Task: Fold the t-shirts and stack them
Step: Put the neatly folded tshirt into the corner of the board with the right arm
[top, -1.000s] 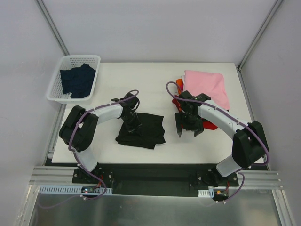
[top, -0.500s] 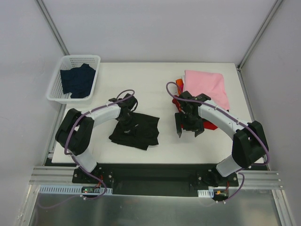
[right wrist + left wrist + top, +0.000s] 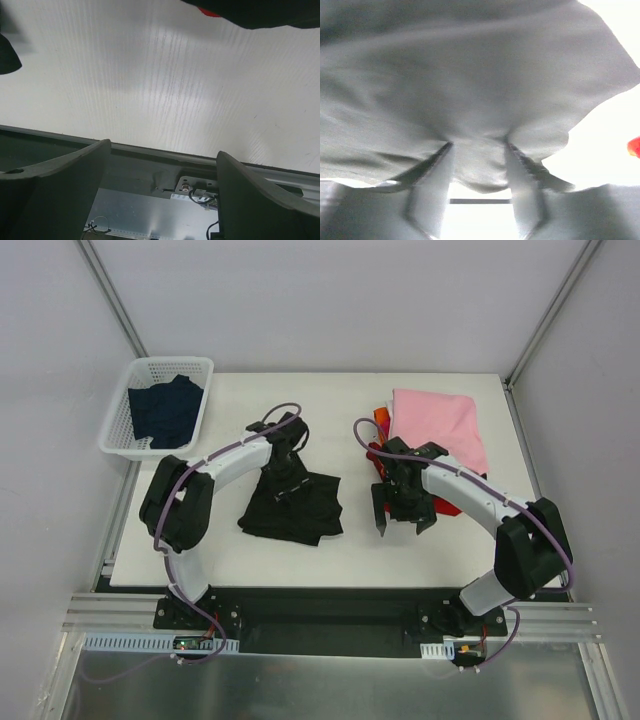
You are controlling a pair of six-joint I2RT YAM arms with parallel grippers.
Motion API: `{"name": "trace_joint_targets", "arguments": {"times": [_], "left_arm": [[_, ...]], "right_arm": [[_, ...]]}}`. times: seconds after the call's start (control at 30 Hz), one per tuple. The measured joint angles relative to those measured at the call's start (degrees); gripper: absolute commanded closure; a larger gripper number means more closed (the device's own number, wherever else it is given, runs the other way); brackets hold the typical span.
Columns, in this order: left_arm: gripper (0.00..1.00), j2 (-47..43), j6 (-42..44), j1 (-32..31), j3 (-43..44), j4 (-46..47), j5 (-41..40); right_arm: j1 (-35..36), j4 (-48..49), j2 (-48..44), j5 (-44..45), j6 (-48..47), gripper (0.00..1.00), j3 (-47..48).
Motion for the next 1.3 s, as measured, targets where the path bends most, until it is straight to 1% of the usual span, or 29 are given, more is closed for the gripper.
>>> {"name": "trace_joint_targets", "arguments": {"times": [0.1,0.17,0.2,0.27,0.43,0.5,0.57,0.67,0.83,0.93,1.07,1.3], "left_arm": [[0.21,-0.15,0.79,-0.72,4.15,0.63,-0.72],[0.16,-0.59,0.96,-1.03,5.42,0.87,-1.25],[0.08,-0.98,1.11,-1.07,5.77,0.81,-1.44],[0.01,-1.97,1.53,-1.07,6.14,0.42,-1.79],[0.01,-4.76,3.43,-0.59,7.13,-0.98,-4.22],[0.01,-6.69,4.39,0.22,6.49,-0.94,-4.42],[0.01,-9.57,5.88,2.01,3.58,0.13,-4.22],[0.01,-14.27,8.35,6.49,-2.95,1.14,-3.91],[0.01,-19.08,13.73,14.88,-12.22,2.10,-2.40],[0.01,-18.82,17.94,16.70,-13.64,2.67,0.50],[0.01,-15.65,22.25,16.68,-13.70,6.12,5.53],[0.02,-9.29,26.18,16.70,-15.19,12.31,12.31]], "right_arm": [[0.02,0.57,-0.02,-0.57,0.02,0.11,-0.09],[0.02,1.01,0.11,-1.22,0.02,0.11,-0.07],[0.02,1.18,0.35,-1.40,0.02,0.11,-0.07],[0.02,1.62,1.29,-1.84,0.02,0.11,0.17],[0.02,4.55,5.29,-4.96,0.13,0.10,1.44],[0.02,7.32,7.41,-7.89,0.46,0.10,1.49],[0.02,10.51,9.29,-10.95,1.11,0.10,1.49],[0.02,14.43,12.13,-14.84,2.10,0.10,2.14],[0.09,16.92,18.84,-18.80,3.78,0.11,8.63],[0.22,18.03,22.10,-20.02,4.50,0.11,12.46],[1.05,18.12,24.79,-20.70,4.76,0.11,15.76],[2.69,18.58,26.71,-21.88,5.44,0.12,16.22]]}}
